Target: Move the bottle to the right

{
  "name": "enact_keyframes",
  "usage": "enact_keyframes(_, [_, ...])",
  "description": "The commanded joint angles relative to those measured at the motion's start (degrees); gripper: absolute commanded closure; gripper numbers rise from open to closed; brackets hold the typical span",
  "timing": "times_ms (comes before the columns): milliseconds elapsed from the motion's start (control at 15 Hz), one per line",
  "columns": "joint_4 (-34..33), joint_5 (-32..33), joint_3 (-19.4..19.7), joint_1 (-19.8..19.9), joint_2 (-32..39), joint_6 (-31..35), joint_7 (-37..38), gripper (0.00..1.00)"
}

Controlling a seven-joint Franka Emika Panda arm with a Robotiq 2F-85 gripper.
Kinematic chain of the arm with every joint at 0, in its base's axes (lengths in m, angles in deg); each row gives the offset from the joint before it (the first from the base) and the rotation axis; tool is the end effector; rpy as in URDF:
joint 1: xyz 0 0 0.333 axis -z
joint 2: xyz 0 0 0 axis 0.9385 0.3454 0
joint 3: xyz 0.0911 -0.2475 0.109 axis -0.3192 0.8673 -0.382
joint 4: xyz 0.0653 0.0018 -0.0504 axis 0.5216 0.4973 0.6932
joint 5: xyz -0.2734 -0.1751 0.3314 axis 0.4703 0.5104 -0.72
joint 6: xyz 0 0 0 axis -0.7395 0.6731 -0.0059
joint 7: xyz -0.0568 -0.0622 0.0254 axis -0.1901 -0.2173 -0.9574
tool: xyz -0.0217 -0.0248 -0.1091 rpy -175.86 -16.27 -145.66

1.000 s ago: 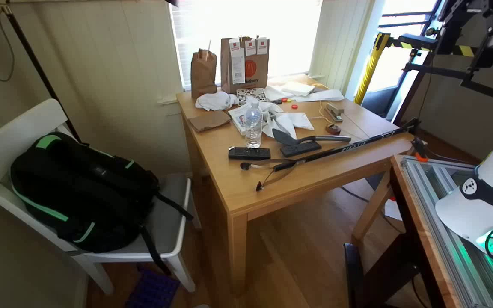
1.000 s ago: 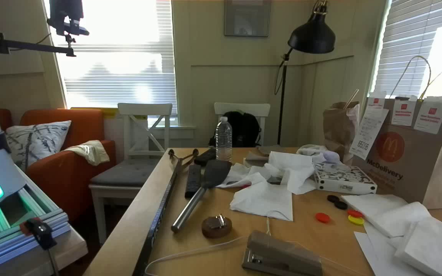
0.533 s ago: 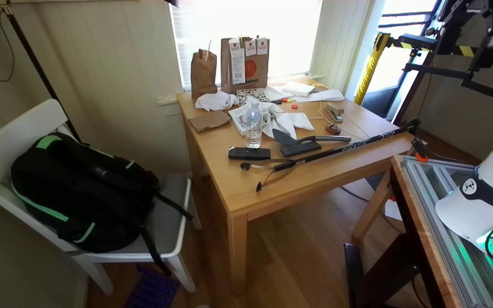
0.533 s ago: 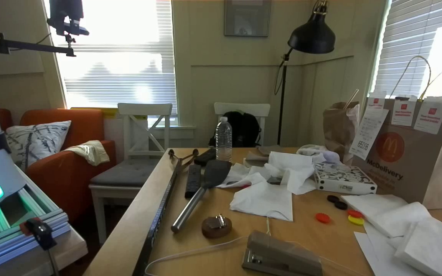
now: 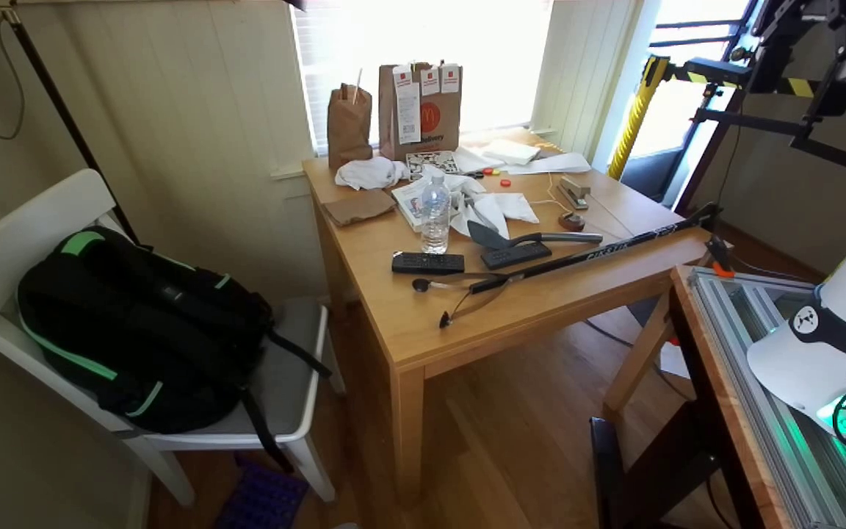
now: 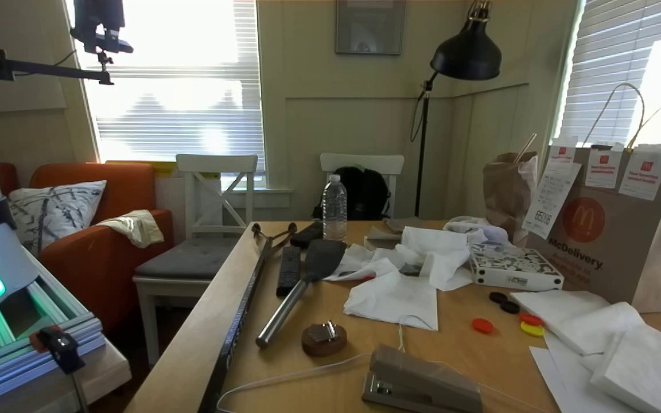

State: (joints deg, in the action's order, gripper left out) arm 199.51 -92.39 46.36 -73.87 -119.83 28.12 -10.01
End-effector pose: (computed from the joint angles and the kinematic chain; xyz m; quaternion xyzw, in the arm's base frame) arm 0.3624 0.0518 0.5226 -0.9988 -0.0232 0.0283 0.0310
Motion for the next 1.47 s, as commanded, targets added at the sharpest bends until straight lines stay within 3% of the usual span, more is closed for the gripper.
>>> enact_keyframes(0, [0.03, 0.43, 0.21, 2.0, 1.27, 1.72, 0.2, 0.0])
enact_keyframes(533, [0.47, 3.85, 5.32, 8.6, 9.02, 13.26, -0.55, 0.0])
enact_keyframes(1000, [-1.93, 7.89, 7.37, 12.96, 22.54, 30.46, 0.93, 0.0])
enact_keyframes(1400, [-8.13, 10.19, 7.91, 15.2, 36.53, 40.73, 3.33, 0.0])
